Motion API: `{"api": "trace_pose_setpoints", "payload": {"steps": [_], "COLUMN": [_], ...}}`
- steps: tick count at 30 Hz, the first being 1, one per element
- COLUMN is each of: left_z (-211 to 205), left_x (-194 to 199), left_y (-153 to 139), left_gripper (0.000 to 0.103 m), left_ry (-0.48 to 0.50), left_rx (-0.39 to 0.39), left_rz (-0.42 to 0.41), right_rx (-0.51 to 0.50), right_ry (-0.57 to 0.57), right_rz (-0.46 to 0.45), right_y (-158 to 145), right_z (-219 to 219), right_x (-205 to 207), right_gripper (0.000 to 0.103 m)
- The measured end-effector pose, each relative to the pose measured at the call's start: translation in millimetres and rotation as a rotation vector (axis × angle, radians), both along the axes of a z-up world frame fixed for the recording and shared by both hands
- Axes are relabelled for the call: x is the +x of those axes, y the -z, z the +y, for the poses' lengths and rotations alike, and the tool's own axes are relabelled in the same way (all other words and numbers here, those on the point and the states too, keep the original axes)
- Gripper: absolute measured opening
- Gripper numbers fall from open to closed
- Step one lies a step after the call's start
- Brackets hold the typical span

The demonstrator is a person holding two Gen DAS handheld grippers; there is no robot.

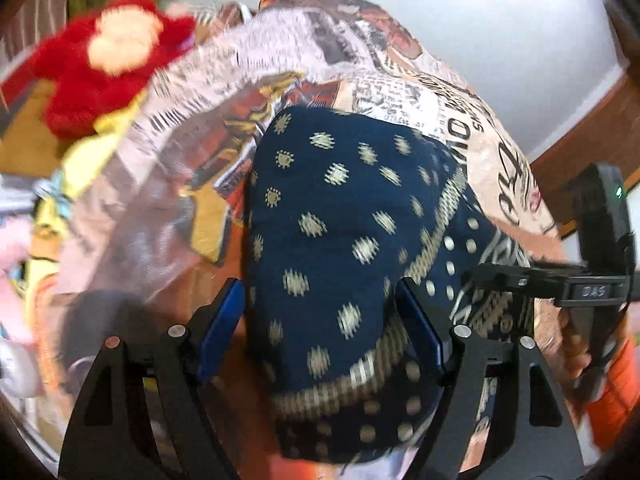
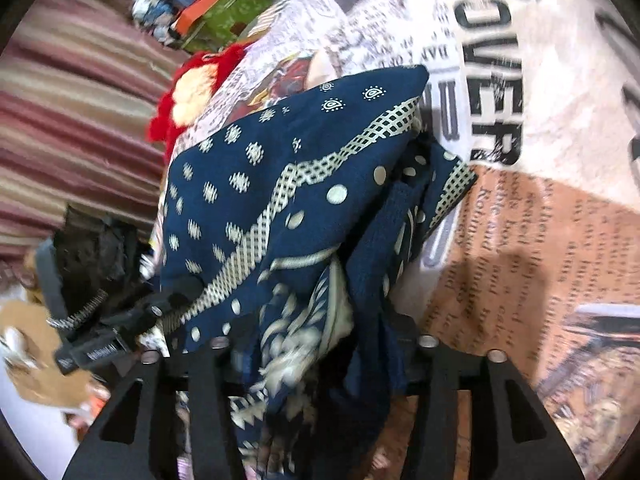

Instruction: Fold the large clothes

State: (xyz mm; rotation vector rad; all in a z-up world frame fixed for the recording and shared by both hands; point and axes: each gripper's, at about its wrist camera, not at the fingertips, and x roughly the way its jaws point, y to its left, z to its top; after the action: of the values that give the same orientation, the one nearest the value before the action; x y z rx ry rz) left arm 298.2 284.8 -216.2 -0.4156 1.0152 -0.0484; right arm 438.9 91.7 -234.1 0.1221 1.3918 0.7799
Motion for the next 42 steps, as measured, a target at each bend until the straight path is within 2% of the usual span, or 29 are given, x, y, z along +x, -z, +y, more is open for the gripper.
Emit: {"api": "trace_pose_setpoints", "payload": {"steps": [3, 5, 7, 10, 14, 19, 24, 28, 35, 38, 42], "left_z": [-17, -29, -38, -39, -42, -49, -53, -59, -81, -92, -108], "left_x": [-17, -21, -28, -41, -60, -83, -105, -128, -178, -200, -224], "left_y": [-6, 1, 7, 12, 9, -11, -60, -115, -207, -232, -250], "left_gripper": [0.078, 0.08, 0.083, 0.083, 0.083, 0.082, 0.082, 0.082, 0.082, 0.082, 0.082], "left_ry": [0.051, 0.084, 0.082, 0.051, 0.03, 0.007, -0.039, -0.077, -0.164, -0.188, -0.212], "left_rx": [0.044, 0.057, 0.08, 0.05, 0.053, 0.148, 0.221, 0.255, 0.289, 0.296, 0.317], "left_rz": [-0.012, 0.005, 0.019, 0.041, 0.052, 0.029, -0.087, -0.239, -0.523, -0.621, -0.704], "right_rx": [-0.035, -0.102, -0.175, -0.258, -0.257, -0.262, -0.196, -0.095, 0.113, 0.188, 0.282], "right_ry": [-0.057, -0.103, -0.144, -0.211, -0.221, -0.204, -0.139, -0.075, 0.028, 0.063, 0.111], "right_rz": [-0.074, -0.113, -0.142, -0.177, -0.201, -0.26, -0.38, -0.486, -0.77, -0.863, -0.978], "right_y": [-11, -12, -9, 0, -5, -26, -74, -124, -224, -255, -286], "right_z": [-1, 0, 0, -7, -23, -47, -63, -71, -83, -90, -103], "right_x": [-19, -33, -45, -66, -87, -104, -122, -139, -193, -218, -257], "right_gripper": [0.076, 0.078, 0.078, 0.078, 0.079, 0.079, 0.079, 0.079, 0.079, 0.079, 0.079]}}
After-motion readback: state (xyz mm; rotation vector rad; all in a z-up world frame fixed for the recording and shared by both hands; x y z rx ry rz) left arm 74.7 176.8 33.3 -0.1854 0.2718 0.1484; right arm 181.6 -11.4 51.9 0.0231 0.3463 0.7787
